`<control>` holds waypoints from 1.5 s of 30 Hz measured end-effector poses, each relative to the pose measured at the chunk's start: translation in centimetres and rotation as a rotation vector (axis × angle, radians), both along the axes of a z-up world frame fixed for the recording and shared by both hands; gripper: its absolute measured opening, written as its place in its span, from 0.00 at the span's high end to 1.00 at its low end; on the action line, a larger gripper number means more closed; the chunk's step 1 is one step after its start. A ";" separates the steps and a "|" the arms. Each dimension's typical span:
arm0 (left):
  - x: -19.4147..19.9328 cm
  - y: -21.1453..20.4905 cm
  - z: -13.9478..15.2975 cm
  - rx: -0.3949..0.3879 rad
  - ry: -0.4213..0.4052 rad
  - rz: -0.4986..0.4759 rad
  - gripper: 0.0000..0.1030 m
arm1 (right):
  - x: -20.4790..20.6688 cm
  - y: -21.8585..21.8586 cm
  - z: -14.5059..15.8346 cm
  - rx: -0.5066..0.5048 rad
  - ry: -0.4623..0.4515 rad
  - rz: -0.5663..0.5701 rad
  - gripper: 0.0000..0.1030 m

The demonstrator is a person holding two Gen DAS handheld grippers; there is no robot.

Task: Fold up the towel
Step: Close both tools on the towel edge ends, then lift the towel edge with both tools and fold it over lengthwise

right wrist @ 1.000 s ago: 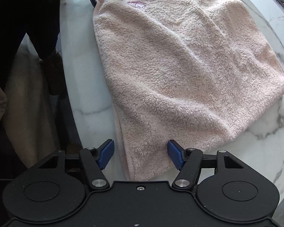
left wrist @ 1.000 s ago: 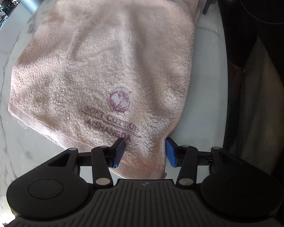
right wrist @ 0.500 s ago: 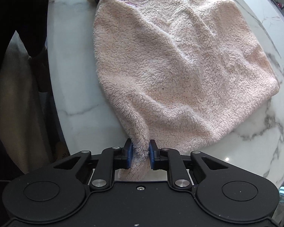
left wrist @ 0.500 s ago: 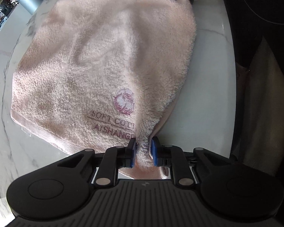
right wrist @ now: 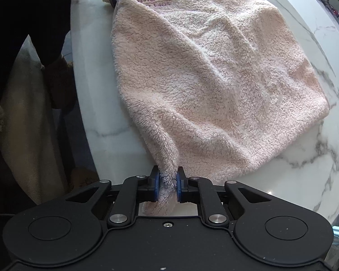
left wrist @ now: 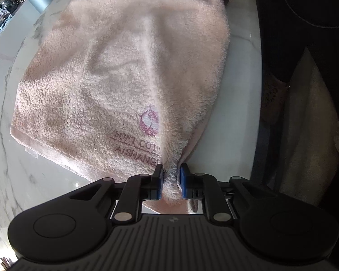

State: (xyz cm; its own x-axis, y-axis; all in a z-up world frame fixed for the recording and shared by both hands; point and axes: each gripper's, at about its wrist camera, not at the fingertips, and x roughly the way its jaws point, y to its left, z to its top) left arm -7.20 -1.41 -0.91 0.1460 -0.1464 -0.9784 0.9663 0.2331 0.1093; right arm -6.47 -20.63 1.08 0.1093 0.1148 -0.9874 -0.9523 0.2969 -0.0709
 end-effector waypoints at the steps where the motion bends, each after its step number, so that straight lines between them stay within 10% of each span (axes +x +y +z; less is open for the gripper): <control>1: -0.2 0.0 0.3 -0.002 0.003 0.001 0.87 | 0.0 0.0 0.2 0.000 0.002 0.003 0.89; 21: 1.5 1.0 7.7 -0.044 -0.041 0.013 0.87 | 0.0 -1.8 10.6 0.001 -0.003 0.047 0.89; 28: 0.0 0.9 10.1 -0.036 -0.061 0.021 0.87 | 0.6 -0.8 11.7 -0.038 -0.029 0.070 0.89; 45: 10.4 1.1 10.9 -0.087 0.070 0.097 0.86 | 9.2 -0.7 12.2 -0.036 0.004 0.024 0.89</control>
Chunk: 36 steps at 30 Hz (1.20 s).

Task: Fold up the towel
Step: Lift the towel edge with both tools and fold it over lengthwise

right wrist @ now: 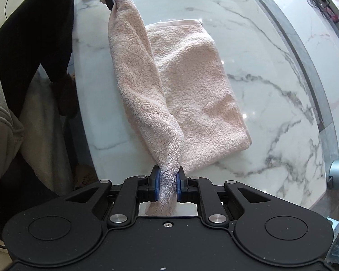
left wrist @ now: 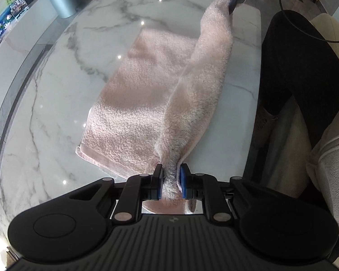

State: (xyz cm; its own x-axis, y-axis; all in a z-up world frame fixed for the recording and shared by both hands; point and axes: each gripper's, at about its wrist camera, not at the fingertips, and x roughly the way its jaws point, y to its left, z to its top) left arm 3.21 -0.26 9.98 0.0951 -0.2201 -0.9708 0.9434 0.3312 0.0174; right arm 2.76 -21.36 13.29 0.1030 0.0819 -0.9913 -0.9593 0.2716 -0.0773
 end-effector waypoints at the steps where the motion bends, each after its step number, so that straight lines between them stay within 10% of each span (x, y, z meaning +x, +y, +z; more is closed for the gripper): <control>1: 0.4 0.1 0.0 -0.002 0.007 0.002 0.86 | 0.6 0.0 -0.1 -0.004 0.003 0.002 0.89; 29: 13.8 2.0 -8.3 -0.017 0.141 0.112 0.81 | 14.9 1.0 -10.2 -0.033 0.242 -0.005 0.88; 36: 14.1 2.8 -7.9 -0.012 0.076 0.179 0.62 | 15.0 0.2 -9.0 -0.014 0.146 -0.052 0.60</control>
State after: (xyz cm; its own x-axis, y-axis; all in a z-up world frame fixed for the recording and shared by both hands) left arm 17.36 2.54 2.08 0.0599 -0.2178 -0.9742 0.8680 0.4933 -0.0569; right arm 17.73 -21.12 4.29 -0.0382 0.0667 -0.9970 -0.9452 0.3212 0.0577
